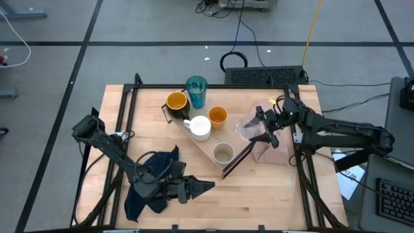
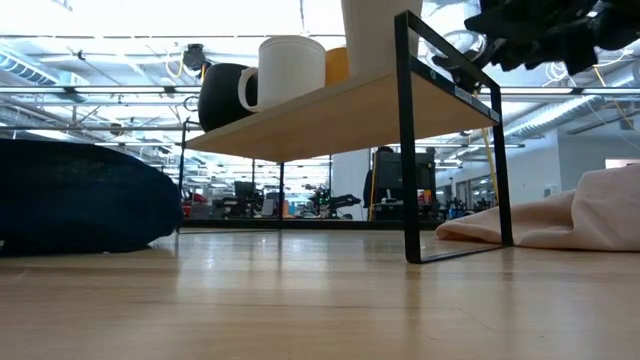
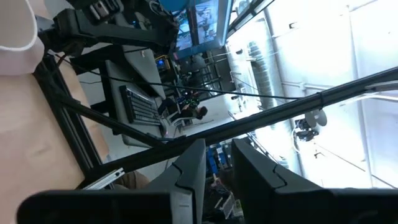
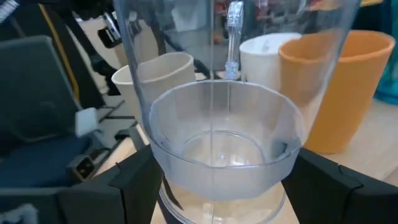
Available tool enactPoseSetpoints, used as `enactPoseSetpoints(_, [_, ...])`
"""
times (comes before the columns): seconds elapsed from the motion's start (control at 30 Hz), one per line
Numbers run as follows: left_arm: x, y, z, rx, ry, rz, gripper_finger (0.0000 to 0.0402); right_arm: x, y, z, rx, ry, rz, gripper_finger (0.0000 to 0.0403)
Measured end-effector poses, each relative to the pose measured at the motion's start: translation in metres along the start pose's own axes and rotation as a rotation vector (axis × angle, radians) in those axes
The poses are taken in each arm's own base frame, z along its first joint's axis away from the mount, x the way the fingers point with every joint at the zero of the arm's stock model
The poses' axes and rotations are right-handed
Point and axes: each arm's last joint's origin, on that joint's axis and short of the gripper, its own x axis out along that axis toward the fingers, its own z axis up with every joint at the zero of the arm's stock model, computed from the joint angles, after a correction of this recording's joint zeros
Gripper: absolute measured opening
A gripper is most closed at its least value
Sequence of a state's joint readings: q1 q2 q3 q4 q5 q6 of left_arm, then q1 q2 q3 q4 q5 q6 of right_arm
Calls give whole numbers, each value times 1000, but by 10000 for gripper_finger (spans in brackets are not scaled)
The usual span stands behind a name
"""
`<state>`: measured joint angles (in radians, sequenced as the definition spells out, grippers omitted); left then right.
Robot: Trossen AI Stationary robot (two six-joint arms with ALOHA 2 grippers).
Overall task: Stack small to large cups/mugs on shelf
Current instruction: Put the transparent mug on the shelf
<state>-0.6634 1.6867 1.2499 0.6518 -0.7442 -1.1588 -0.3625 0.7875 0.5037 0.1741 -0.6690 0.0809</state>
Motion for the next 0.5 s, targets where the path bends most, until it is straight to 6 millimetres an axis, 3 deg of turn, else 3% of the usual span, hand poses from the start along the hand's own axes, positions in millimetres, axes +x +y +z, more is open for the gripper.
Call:
enactPoseSetpoints(0.27, [5,2,5,-1,-19,3,76,2,-28,1,70,-34,140,277])
enactPoseSetpoints(0.5, [10,4,11,5,-21,-1,76,13,-48,-5,114,-44,122,277])
